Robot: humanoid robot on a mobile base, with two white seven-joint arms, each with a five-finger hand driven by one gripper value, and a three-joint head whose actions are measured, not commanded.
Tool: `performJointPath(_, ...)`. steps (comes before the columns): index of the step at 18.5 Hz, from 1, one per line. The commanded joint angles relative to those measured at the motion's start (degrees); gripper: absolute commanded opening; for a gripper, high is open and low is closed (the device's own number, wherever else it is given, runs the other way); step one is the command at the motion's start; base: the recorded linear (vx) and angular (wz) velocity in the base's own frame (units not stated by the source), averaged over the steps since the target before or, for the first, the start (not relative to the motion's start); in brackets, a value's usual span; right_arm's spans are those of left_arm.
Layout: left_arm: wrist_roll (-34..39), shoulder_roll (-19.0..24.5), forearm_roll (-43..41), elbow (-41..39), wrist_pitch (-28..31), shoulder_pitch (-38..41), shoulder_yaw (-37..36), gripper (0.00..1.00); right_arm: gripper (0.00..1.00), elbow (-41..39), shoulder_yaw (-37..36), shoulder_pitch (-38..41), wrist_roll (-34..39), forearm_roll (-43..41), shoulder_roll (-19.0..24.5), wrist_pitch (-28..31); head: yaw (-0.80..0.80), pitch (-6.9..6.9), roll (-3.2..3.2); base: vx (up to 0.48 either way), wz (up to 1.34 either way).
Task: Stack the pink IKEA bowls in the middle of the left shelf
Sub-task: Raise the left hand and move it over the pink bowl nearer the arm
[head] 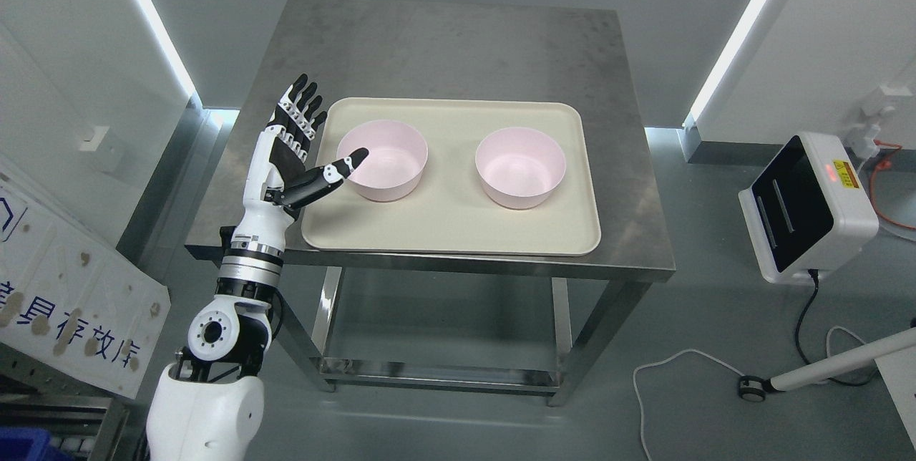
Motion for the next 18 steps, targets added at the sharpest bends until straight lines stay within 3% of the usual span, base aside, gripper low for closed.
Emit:
performJointPath(1, -0.8, 4.3, 0.0, -0.5, -0.3, 0.3, 2.5, 1.0, 1.0, -1.9, -0.6, 1.7, 0.0, -0.2, -1.0, 0.0, 0.0, 0.0, 0.0, 0.036, 0.0)
performJointPath(8, -0.9, 4.3, -0.4, 1.4, 0.4, -2.0, -2.7, 1.0, 1.0, -1.9, -0.6, 1.7, 0.0, -0.2, -1.0, 0.0, 0.0, 0.0, 0.0, 0.008, 0.0)
performJointPath(12, -3.7, 4.6, -9.6, 11.0, 0.7, -11.2, -7.4, 1.0, 1.0, -1.9, -0.6, 1.7, 0.0, -0.2, -1.0, 0.0, 0.0, 0.0, 0.0, 0.0, 0.0)
performJointPath(18, -18.2, 4.5, -18.1, 13.4, 13.3, -18.2, -7.6, 0.98, 1.0, -1.9, -0.7, 1.7, 0.0, -0.2, -1.0, 0.0, 0.0, 0.0, 0.0, 0.0, 0.0)
